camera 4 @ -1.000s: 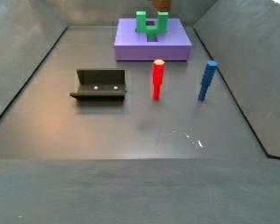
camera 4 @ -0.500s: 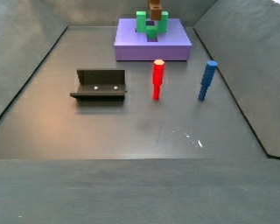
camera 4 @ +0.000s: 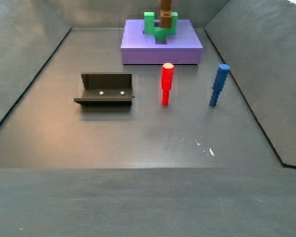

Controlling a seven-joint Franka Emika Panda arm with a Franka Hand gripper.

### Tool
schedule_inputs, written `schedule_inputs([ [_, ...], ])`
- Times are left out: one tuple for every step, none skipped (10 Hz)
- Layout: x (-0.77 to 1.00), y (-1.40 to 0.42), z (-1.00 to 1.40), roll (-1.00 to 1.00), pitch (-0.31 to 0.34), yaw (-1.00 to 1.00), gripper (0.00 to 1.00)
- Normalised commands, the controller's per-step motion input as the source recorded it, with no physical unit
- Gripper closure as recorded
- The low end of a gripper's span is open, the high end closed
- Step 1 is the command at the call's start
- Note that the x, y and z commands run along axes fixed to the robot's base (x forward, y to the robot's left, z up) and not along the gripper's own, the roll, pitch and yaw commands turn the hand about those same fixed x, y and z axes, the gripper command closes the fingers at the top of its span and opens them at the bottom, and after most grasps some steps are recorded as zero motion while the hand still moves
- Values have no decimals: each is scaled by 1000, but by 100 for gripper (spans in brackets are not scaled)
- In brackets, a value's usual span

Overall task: Pick up the brown object. Move up. Place the brown object on the fixture. Regrasp the brown object. Move to above the board. Insert the brown object.
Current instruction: Insert the brown object.

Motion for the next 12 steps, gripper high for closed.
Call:
schedule_inputs([
  [17,103,-206,-69,-9,74,100],
  [-6,63,-174,-10,-17,3,100],
  [-120,0,-163,0,-30,0,100],
  [0,0,-146,0,0,0,100],
  [180,-11,-329,0,0,0,100],
  [134,-11,-431,0,-36,0,100],
  [126,0,-414,0,-36,0,100],
  [266,-40,-226,0,0,0,100],
  [491,-163,-26,7,51,60,100],
  [360,-69,-120,19,14,43,100],
  [111,0,-160,26,0,0,100],
  [0,0,-146,50,0,0,100],
])
